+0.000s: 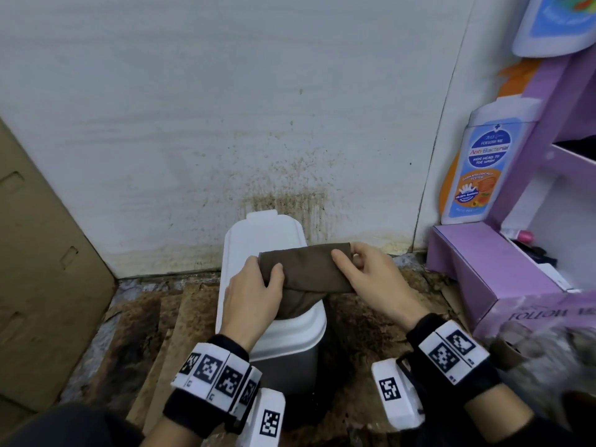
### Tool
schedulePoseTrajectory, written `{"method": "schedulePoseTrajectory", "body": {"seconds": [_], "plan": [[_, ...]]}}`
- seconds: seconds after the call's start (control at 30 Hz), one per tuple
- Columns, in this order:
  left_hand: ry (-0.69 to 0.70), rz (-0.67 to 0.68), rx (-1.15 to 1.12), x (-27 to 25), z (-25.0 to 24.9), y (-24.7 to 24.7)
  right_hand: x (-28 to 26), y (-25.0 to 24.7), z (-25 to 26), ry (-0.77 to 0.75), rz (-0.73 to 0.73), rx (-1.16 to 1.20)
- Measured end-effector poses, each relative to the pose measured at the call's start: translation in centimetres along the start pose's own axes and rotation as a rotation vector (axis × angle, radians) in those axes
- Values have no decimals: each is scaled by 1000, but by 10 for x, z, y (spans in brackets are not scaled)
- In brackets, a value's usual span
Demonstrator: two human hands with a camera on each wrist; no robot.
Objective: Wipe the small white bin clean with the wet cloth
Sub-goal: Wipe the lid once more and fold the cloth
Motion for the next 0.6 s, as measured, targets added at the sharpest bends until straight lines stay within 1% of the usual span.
{"method": "schedulePoseTrajectory", "body": {"seconds": [0.13, 0.23, 0.33, 0.43, 0.5, 0.6], "plan": [[94, 50, -124, -2, -26, 14, -2, -41, 0, -51, -41, -119], [176, 86, -174, 0, -52, 29, -7, -75, -5, -50, -83, -177], [249, 158, -256, 3, -83, 48, -15, -113, -16, -25, -137, -184], [339, 232, -292, 6, -112, 73, -25, -148, -34, 1, -180, -213], [404, 304, -291, 7, -132, 97, -37, -173, -54, 32, -220, -227], [462, 411, -270, 6, -158, 140, -60, -203, -89, 97, -279, -144]]}}
Point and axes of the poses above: each hand's wrist, its own x-axis towards the middle knuckle, its own y-axis out of the palm, z = x × y, the point moved 3 cm from there along x, towards the middle knuckle, and after that the axes turned 4 degrees about -x, right-handed, at the moved point
